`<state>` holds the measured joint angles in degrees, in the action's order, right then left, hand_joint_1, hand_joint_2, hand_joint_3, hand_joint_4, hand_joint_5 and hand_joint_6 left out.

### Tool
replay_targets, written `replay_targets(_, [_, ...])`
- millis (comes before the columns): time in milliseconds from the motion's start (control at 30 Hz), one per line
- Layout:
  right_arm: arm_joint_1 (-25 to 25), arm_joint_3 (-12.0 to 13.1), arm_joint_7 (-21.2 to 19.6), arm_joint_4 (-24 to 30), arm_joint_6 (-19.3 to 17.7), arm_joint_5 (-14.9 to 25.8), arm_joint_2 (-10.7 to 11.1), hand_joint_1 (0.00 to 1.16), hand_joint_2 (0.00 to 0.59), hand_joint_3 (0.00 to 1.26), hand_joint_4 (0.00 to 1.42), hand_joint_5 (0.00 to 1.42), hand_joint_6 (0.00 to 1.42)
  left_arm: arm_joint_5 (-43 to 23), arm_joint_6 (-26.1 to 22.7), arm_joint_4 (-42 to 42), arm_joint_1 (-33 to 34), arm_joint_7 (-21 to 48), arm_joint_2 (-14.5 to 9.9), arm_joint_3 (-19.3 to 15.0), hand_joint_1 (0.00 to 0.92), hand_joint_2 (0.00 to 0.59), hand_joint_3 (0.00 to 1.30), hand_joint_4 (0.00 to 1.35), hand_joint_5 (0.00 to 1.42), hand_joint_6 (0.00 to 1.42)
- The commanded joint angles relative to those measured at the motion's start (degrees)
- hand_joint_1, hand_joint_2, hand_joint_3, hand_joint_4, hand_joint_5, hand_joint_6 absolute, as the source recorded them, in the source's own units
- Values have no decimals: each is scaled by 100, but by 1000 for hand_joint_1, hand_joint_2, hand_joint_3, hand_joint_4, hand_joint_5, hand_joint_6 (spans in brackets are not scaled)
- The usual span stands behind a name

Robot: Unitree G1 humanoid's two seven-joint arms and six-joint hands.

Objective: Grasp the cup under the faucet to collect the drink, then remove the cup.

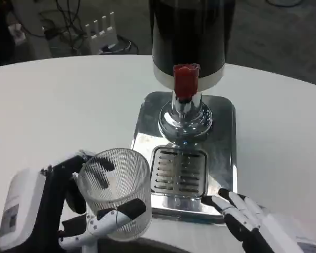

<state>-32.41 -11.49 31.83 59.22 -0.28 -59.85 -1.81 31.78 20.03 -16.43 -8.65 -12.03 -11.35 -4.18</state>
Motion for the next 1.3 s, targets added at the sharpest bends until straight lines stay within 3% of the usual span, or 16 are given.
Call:
replay_targets(33, [-20, 162, 16, 78, -107, 60, -53, 578, 435, 116, 11, 0, 0, 84, 199, 421, 428, -257, -132, 2, 368, 15, 941, 1114, 1154, 1115])
replay_targets(233, [-24, 374, 52, 78, -113, 131, -93, 578, 435, 116, 11, 0, 0, 493, 73, 1436, 1512, -383, -425, 188, 319, 55, 962, 1130, 1173, 1146])
replay_targets(633, [48, 410, 155, 78, -22, 166, -88, 578, 435, 116, 11, 0, 0, 732, 132, 3416, 2800, -890, -899, 725, 283, 93, 973, 1144, 1186, 1118])
replay_targets(1300, [75, 837, 110, 78, 16, 620, 28, 578, 435, 116, 11, 0, 0, 977, -54, 5455, 4572, -1629, -774, 1742, 253, 128, 984, 1158, 1186, 1070])
